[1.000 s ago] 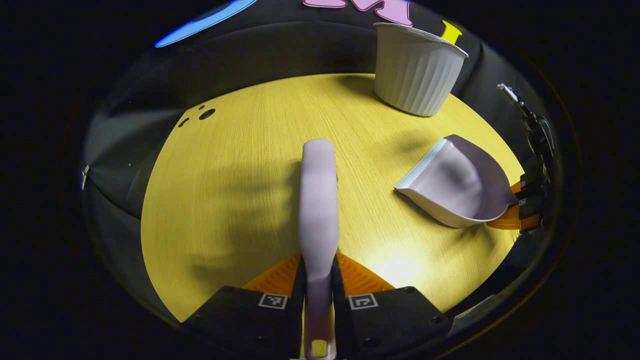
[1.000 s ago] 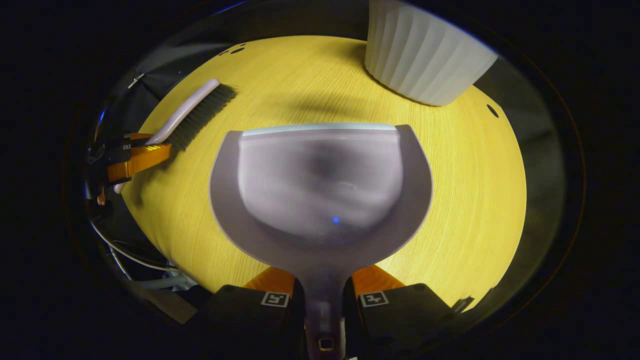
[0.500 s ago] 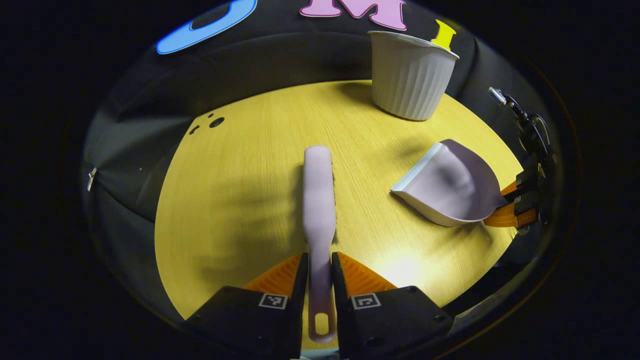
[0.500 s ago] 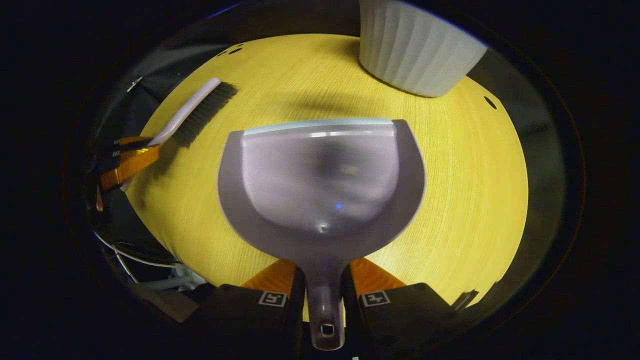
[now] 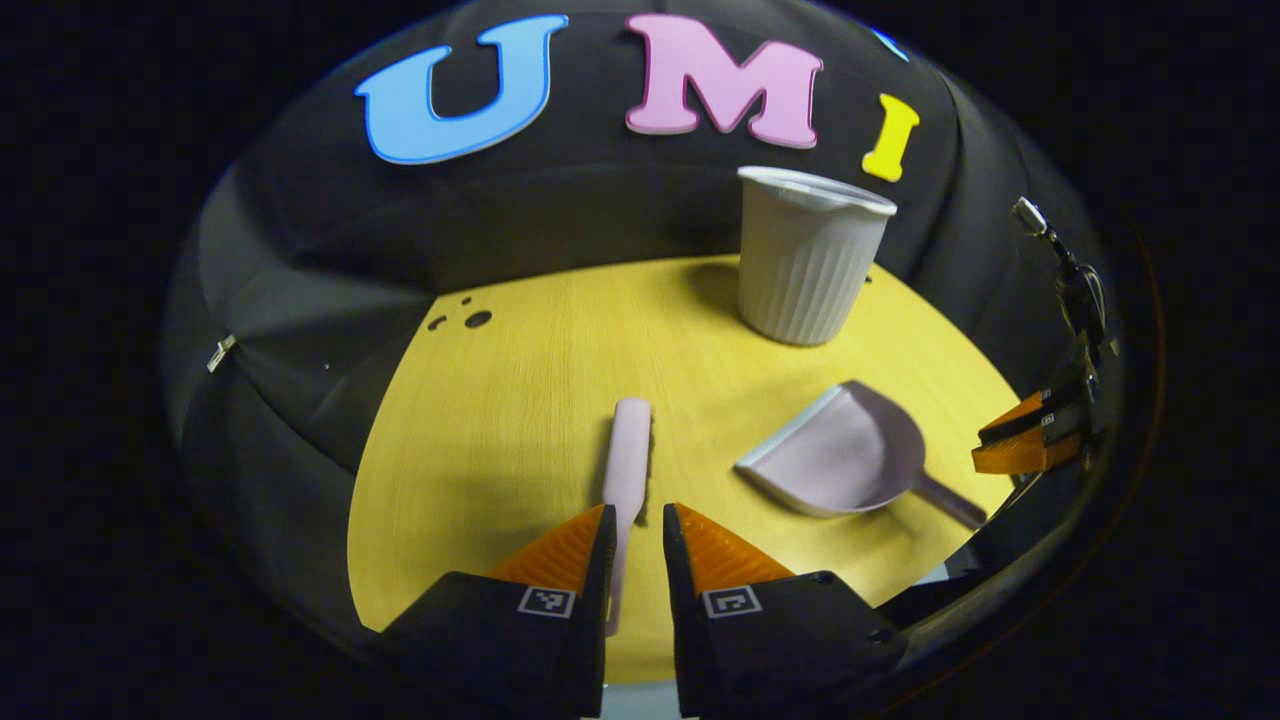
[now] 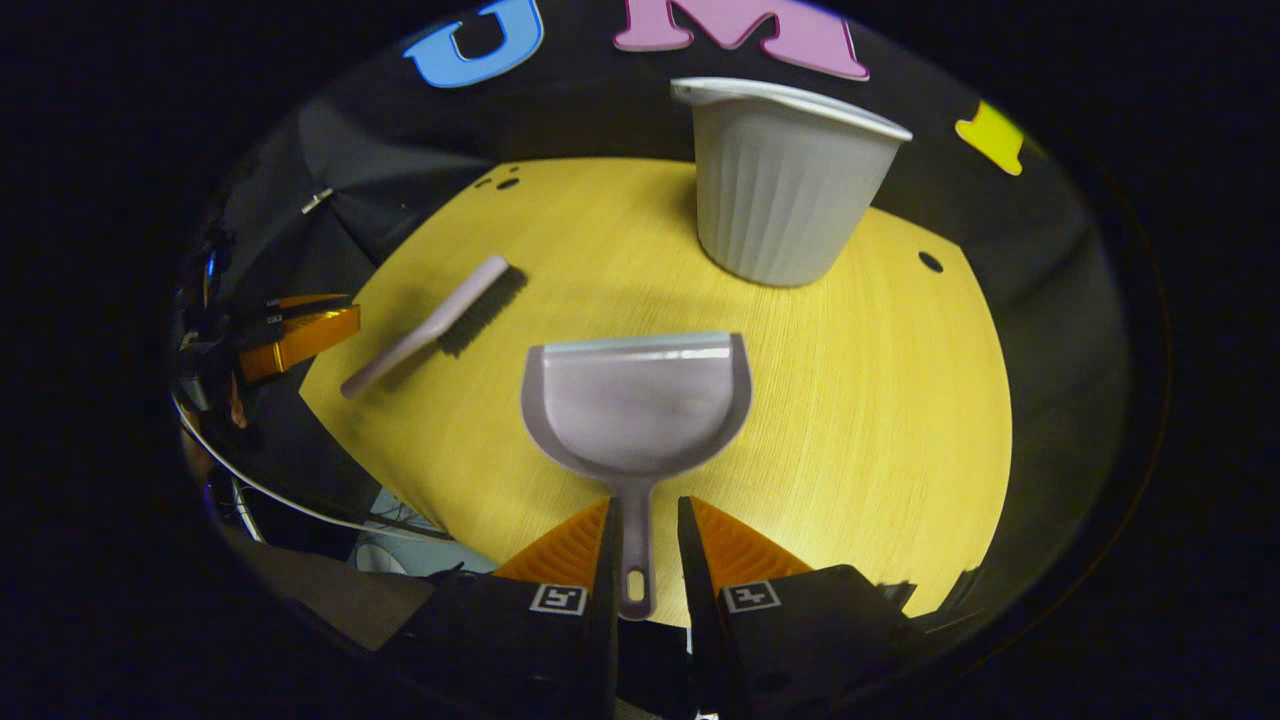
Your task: Pick up the small broom and dustpan from the desktop, sweep the trash into the dustpan with the broom, and then empty the trash into the garbage bin.
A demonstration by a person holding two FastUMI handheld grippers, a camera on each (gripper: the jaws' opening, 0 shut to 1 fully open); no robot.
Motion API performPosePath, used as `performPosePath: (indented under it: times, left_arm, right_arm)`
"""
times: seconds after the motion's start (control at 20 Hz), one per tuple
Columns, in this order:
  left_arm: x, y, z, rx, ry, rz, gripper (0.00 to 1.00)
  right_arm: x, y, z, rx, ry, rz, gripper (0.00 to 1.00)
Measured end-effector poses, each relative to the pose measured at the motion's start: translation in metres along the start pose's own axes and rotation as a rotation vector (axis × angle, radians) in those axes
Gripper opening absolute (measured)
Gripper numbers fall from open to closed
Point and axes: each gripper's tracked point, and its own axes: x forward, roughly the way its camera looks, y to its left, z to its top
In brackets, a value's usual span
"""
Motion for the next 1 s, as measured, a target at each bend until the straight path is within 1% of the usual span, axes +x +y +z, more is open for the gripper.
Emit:
performPosePath:
  times: [0.1,0.15,0.2,0.3,0.35,0.4,0.45,0.5,0.55,0.6,0.65,0.85,0.95,1.0]
  left_arm:
    - [-0.016,-0.012,0.026,-0.004,-0.099,-0.003,0.32]
    - [-0.023,-0.018,0.036,0.000,-0.148,-0.004,0.31]
    - [-0.029,-0.024,0.045,0.002,-0.184,-0.006,0.32]
    - [-0.041,-0.033,0.057,0.001,-0.239,-0.002,0.33]
    - [-0.047,-0.039,0.063,-0.003,-0.258,-0.006,0.32]
    - [-0.052,-0.044,0.067,-0.008,-0.275,-0.005,0.31]
    - [-0.056,-0.050,0.072,-0.008,-0.292,-0.016,0.31]
    - [-0.060,-0.057,0.076,0.001,-0.303,-0.033,0.32]
    - [-0.061,-0.062,0.078,0.013,-0.310,-0.045,0.34]
    - [-0.062,-0.066,0.080,0.023,-0.315,-0.049,0.31]
    - [-0.062,-0.069,0.082,0.029,-0.316,-0.055,0.31]
    - [-0.060,-0.076,0.085,0.020,-0.309,-0.068,0.31]
    - [-0.058,-0.076,0.081,0.023,-0.294,-0.069,0.32]
    - [-0.057,-0.075,0.080,0.023,-0.289,-0.065,0.34]
  right_arm:
    - [-0.019,0.005,0.027,-0.024,-0.150,0.007,0.36]
    - [-0.030,0.011,0.042,-0.028,-0.226,0.020,0.40]
    - [-0.039,0.015,0.051,-0.028,-0.294,0.026,0.40]
    - [-0.060,0.015,0.073,-0.037,-0.424,0.000,0.40]
    - [-0.070,0.011,0.084,-0.050,-0.478,-0.028,0.31]
    - [-0.078,0.010,0.092,-0.069,-0.524,-0.056,0.40]
    - [-0.087,0.008,0.101,-0.085,-0.562,-0.083,0.31]
    - [-0.095,0.006,0.106,-0.096,-0.590,-0.100,0.39]
    - [-0.100,0.007,0.111,-0.100,-0.604,-0.101,0.39]
    - [-0.107,0.008,0.113,-0.094,-0.620,-0.105,0.39]
    - [-0.111,0.010,0.114,-0.092,-0.623,-0.101,0.39]
    - [-0.108,0.007,0.115,-0.081,-0.619,-0.105,0.43]
    - [-0.109,0.007,0.115,-0.079,-0.616,-0.104,0.43]
    - [-0.111,0.007,0.115,-0.076,-0.615,-0.103,0.43]
